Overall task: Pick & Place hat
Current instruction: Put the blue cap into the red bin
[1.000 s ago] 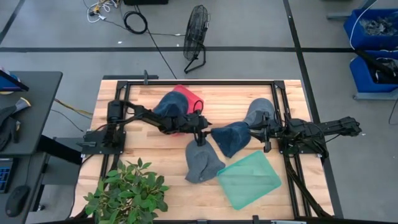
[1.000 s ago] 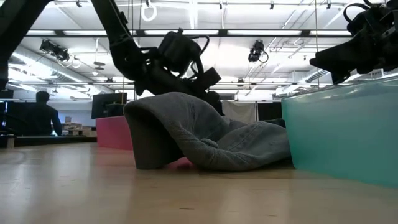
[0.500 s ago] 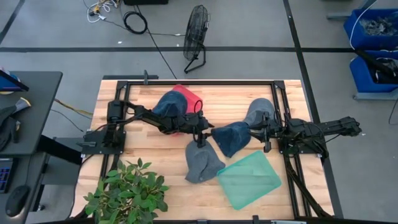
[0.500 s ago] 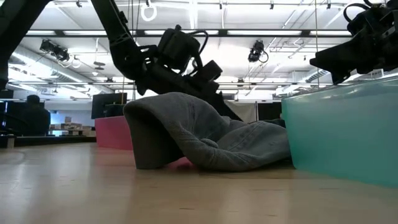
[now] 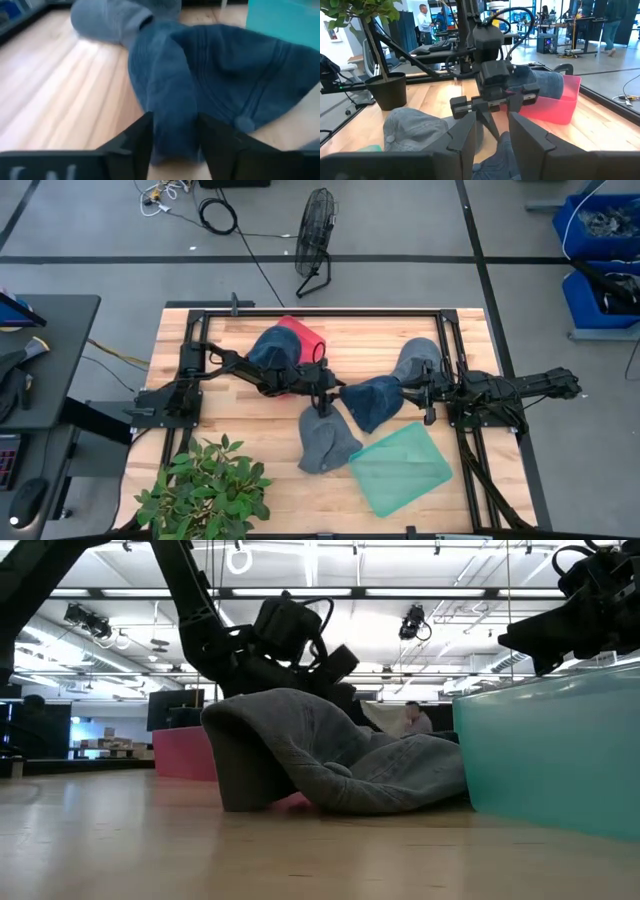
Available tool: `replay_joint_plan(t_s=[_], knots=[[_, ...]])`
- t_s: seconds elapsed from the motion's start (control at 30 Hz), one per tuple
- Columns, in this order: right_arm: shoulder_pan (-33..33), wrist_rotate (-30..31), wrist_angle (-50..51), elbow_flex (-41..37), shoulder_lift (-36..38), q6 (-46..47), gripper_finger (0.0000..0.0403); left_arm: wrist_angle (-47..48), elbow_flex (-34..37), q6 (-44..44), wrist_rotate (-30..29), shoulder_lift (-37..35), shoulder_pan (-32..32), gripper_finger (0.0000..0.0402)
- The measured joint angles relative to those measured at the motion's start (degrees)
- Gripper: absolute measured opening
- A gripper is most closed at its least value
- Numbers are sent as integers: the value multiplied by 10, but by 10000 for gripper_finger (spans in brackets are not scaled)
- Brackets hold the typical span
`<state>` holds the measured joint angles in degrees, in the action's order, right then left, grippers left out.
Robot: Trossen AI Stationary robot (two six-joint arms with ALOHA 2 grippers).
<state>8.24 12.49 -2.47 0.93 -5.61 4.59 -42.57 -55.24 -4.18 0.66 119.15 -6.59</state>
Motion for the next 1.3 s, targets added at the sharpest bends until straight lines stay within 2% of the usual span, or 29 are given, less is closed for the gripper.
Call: replay_joint_plan(t_s=[0.2,0.23,0.43,0.6,0.73,0.87,1.07,1.23,1.3], knots=[[0,0,0,0,0,0,123,-4,0,-21,0,0,0,21],[0,0,0,0,-1,0,123,-4,0,-21,0,0,0,13],[0,0,0,0,-1,0,123,-1,0,-24,0,-15,0,6],[0,0,0,0,-1,1,123,8,0,-36,0,-91,0,5],[0,0,0,0,-1,1,123,80,0,-85,-14,-179,0,5],[0,0,0,0,-1,1,123,196,0,-120,-69,-282,0,5],[0,0,0,0,-1,1,123,361,0,-130,-188,-422,0,5],[0,0,0,0,-1,1,123,459,0,-100,-283,-490,-2,5],[0,0,0,0,-1,1,123,508,0,-76,-292,-504,-8,6]])
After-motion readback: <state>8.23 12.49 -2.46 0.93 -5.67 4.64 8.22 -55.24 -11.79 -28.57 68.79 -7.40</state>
